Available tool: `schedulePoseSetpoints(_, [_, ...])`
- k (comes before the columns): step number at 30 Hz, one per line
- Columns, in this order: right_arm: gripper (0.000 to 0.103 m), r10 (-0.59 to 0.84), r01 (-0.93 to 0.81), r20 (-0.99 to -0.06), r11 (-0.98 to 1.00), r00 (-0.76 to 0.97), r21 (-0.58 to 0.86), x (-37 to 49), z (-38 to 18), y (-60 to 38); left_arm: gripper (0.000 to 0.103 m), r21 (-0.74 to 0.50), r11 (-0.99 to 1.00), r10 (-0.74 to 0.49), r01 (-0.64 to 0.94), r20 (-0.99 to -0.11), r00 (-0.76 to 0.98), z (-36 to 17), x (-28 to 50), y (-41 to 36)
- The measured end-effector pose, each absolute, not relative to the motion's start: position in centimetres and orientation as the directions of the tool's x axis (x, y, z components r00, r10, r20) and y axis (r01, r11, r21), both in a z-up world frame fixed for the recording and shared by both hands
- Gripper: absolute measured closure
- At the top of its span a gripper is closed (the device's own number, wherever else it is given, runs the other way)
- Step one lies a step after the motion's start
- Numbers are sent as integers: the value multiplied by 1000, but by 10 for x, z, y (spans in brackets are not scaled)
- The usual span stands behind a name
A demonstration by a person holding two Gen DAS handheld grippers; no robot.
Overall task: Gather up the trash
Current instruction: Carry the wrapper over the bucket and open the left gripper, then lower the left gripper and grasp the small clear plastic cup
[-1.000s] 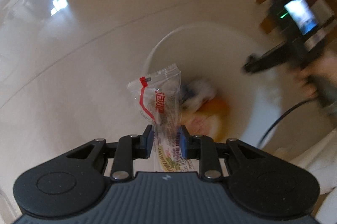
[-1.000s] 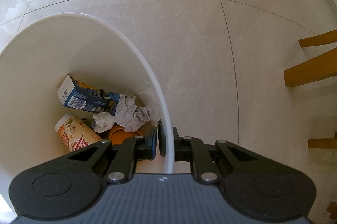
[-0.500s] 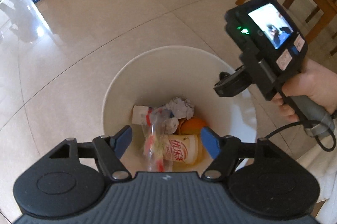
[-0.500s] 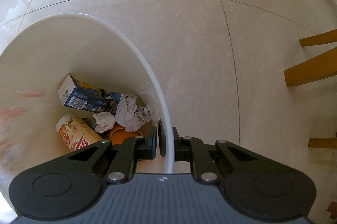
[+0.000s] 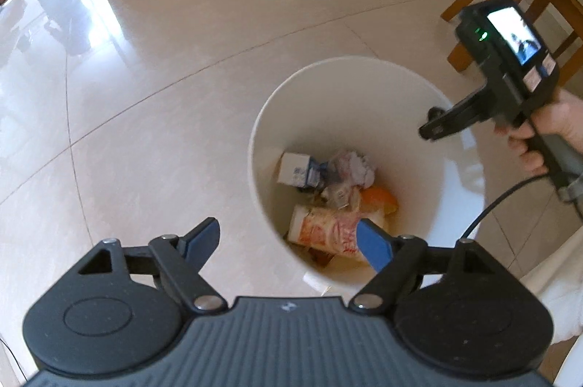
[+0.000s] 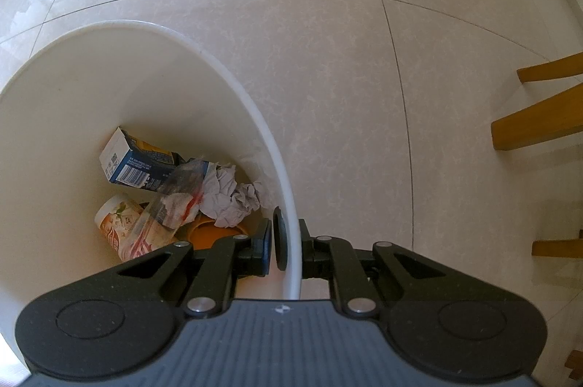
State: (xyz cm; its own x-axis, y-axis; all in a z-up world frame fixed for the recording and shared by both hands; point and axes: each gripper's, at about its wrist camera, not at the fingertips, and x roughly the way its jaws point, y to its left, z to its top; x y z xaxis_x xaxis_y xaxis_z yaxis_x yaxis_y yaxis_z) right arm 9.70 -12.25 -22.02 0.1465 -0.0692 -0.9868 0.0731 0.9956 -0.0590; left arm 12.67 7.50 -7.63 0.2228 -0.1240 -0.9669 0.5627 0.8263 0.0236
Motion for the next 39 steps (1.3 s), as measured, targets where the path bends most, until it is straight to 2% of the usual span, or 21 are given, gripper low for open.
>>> schedulePoseSetpoints(8, [88, -72, 75, -987, 995, 147, -61, 97, -220, -122, 20, 41, 851, -85, 523, -973, 213, -112, 113, 113])
schedulePoseSetpoints(20, [88, -81, 69, -985, 995, 150, -71, 97, -221, -121, 20, -23, 863, -134, 504, -974, 185, -236, 75, 133])
schedulePoseSetpoints(26, [88, -93, 61, -984, 994, 153, -85, 97, -221, -119, 19, -58, 800, -138, 598, -986, 89, -287, 55, 127])
schedulePoseSetpoints(39, [87, -120, 40, -979, 993, 162, -115, 96, -224, -113, 19, -31, 666, -171, 746, -979, 112, -354, 34, 101])
